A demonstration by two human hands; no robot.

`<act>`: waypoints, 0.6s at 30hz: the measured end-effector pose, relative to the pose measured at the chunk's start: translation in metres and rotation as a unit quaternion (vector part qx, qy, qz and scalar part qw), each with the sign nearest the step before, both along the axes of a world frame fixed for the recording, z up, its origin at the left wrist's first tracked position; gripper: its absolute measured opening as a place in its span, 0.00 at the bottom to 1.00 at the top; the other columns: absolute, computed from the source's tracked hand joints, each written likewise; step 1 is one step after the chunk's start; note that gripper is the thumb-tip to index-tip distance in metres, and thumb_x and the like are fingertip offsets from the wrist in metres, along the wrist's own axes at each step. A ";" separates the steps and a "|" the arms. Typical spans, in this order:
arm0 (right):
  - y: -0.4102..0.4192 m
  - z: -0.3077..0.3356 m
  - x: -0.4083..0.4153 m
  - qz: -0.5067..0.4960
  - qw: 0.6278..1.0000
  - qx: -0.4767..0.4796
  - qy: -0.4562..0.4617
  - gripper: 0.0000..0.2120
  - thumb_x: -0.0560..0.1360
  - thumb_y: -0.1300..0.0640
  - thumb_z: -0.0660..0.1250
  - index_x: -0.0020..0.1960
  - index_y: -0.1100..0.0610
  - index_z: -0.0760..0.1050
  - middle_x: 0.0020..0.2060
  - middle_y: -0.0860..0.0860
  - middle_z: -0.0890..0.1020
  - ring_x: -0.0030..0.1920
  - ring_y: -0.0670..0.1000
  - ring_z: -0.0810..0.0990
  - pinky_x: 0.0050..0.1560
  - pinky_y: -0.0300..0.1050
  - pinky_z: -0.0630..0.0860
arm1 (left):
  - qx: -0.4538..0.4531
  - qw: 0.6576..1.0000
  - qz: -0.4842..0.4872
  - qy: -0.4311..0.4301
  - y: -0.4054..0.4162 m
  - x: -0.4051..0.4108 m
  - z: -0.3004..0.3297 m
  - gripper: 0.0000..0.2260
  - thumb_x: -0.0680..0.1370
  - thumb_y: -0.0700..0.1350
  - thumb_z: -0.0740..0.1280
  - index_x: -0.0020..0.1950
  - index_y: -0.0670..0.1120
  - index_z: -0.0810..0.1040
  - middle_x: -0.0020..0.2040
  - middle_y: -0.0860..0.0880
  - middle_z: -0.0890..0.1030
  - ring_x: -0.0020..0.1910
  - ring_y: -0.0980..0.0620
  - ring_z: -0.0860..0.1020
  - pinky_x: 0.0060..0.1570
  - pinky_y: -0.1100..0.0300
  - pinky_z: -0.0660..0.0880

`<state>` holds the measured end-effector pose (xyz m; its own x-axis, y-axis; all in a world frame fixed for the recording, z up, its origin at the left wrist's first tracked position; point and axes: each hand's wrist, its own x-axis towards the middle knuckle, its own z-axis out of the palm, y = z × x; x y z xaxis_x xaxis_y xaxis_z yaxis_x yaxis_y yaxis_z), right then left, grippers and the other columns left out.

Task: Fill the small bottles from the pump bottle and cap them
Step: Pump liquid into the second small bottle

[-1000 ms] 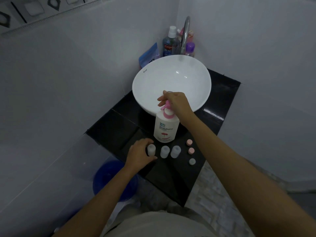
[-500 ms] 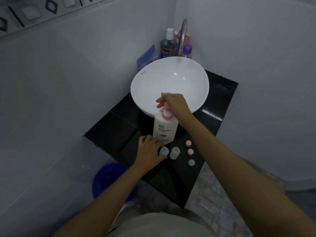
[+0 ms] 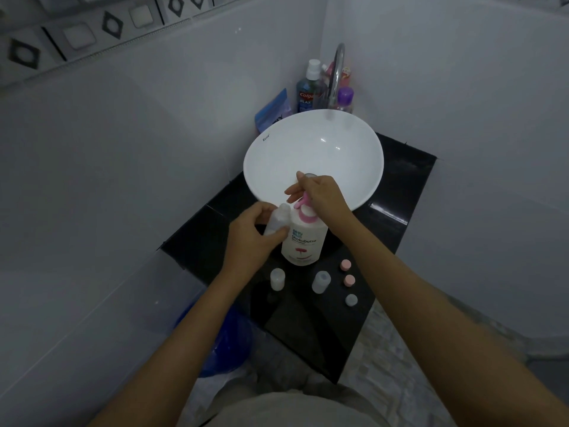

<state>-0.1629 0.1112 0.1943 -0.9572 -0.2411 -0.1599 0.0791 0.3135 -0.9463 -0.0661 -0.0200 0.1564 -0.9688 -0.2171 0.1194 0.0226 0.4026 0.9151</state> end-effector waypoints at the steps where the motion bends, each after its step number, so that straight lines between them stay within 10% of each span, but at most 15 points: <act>1: 0.000 0.000 0.001 -0.002 1.000 0.002 0.007 0.21 0.81 0.53 0.56 0.46 0.68 0.81 0.41 0.66 0.83 0.30 0.45 0.78 0.51 0.43 0.75 | -0.004 1.000 -0.005 0.002 0.000 0.000 0.001 0.12 0.71 0.49 0.73 0.52 0.49 0.78 0.47 0.56 0.81 0.48 0.62 0.78 0.43 0.74 0.73; 18: -0.004 -0.009 -0.003 -0.018 0.999 -0.026 0.022 0.21 0.81 0.56 0.54 0.45 0.68 0.81 0.33 0.57 0.81 0.40 0.53 0.78 0.48 0.43 0.73 | 0.058 0.997 0.014 0.041 0.008 0.002 0.005 0.18 0.72 0.45 0.74 0.60 0.45 0.79 0.55 0.49 0.82 0.55 0.55 0.79 0.54 0.61 0.77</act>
<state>-0.1656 0.1068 0.1851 -0.9713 -0.2133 -0.1053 0.0469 0.2620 -0.9639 -0.0636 -0.0120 0.1615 -0.9502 -0.2610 0.1700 0.0891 0.2952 0.9513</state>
